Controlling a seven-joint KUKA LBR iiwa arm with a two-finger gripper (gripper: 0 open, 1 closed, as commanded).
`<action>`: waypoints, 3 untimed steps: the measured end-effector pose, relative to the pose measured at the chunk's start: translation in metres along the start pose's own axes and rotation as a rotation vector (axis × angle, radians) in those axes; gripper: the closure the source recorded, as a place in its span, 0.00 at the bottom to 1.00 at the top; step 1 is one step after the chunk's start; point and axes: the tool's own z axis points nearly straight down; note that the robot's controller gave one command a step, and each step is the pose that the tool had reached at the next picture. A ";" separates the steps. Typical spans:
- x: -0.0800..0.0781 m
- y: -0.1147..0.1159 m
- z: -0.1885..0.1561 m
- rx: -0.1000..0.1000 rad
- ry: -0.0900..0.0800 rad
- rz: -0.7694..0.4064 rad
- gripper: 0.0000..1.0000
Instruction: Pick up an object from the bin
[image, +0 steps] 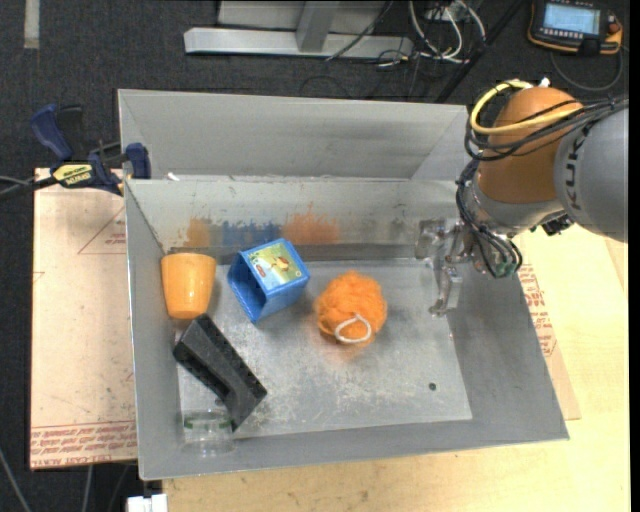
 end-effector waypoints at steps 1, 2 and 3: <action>-0.001 0.000 -0.005 0.001 -0.006 -0.002 0.00; 0.022 0.064 0.031 0.001 -0.005 -0.033 0.00; 0.030 0.097 0.008 -0.001 -0.004 -0.109 0.00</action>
Offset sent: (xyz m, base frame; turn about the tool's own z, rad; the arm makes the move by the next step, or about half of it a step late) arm -0.0378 0.1097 -0.0561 -0.0555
